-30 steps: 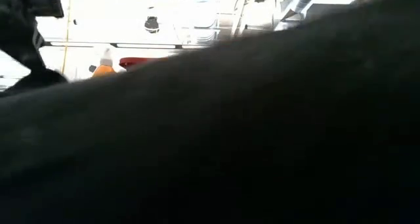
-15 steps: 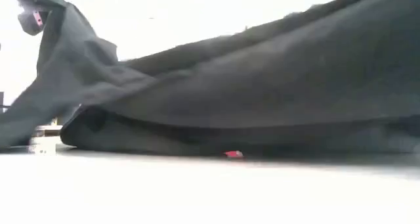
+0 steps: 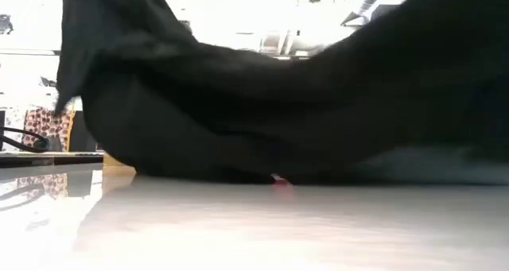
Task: Fold Laundry from Bin
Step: Fold the black shirt
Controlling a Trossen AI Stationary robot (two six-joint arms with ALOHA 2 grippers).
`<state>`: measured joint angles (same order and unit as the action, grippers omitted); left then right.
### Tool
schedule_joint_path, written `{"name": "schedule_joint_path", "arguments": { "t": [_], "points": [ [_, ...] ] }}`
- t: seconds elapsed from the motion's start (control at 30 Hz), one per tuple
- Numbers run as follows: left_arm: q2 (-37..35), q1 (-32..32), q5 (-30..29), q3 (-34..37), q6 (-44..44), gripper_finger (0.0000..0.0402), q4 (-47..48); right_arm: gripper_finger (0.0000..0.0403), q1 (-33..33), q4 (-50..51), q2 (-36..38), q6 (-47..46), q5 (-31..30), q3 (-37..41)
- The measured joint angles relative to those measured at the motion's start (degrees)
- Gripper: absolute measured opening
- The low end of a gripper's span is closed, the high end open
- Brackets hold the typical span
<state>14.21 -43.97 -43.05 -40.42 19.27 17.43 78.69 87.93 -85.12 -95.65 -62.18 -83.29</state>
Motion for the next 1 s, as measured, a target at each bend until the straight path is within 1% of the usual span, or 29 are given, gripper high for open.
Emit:
{"name": "schedule_joint_path", "arguments": {
  "t": [0.07, 0.13, 0.23, 0.3, 0.4, 0.5, 0.57, 0.63, 0.7, 0.8, 0.9, 1.0],
  "points": [
    [0.0, 0.0, 1.1, 0.0, -4.8, 0.0, -5.1, 0.001, -2.9, -3.0, 0.0, 3.9, -4.2, -1.0],
    [0.2, 0.0, 1.2, 0.0, -7.7, 0.0, -8.0, 0.001, -6.3, -6.8, 0.1, 9.8, -6.1, -2.6],
    [2.1, 0.0, 0.9, 0.1, -9.0, 0.0, -10.6, 0.001, -13.0, -12.3, 0.1, 22.4, -5.2, -5.6],
    [4.3, 0.0, 0.7, 0.1, -10.6, 0.0, -12.8, 0.001, -17.7, -13.5, 0.1, 31.5, -2.0, -8.5],
    [6.8, 0.0, 0.2, -2.1, -16.7, 0.0, -17.1, 0.001, -23.5, -9.4, 0.1, 40.9, 2.1, -14.4],
    [7.2, 0.0, 0.3, -6.2, -20.9, 0.0, -18.5, 0.001, -27.0, -1.9, 0.4, 43.0, 2.6, -21.7],
    [7.1, 0.1, -0.2, -8.7, -21.8, 0.0, -17.5, 0.001, -28.2, 2.1, 1.0, 43.2, 2.5, -26.3],
    [7.3, 0.0, -0.2, -10.4, -23.2, 0.0, -15.6, 0.001, -28.7, 1.8, 2.8, 46.7, 2.5, -28.3],
    [7.4, 0.0, 0.3, -12.6, -24.8, 0.0, -14.2, 0.001, -28.2, 1.9, 4.7, 47.7, 2.5, -29.9],
    [7.2, 0.0, 0.9, -16.7, -25.7, 0.0, -10.9, 0.001, -27.0, 2.1, 8.6, 48.9, 2.1, -30.1],
    [7.2, 0.1, 2.3, -20.8, -25.6, 0.0, -5.8, 0.001, -23.9, 2.1, 12.2, 49.7, 2.3, -29.7],
    [7.3, 0.0, 4.1, -23.5, -26.8, 0.0, -0.8, 0.001, -21.2, 2.1, 14.9, 49.9, -0.3, -29.7]
  ]
}}
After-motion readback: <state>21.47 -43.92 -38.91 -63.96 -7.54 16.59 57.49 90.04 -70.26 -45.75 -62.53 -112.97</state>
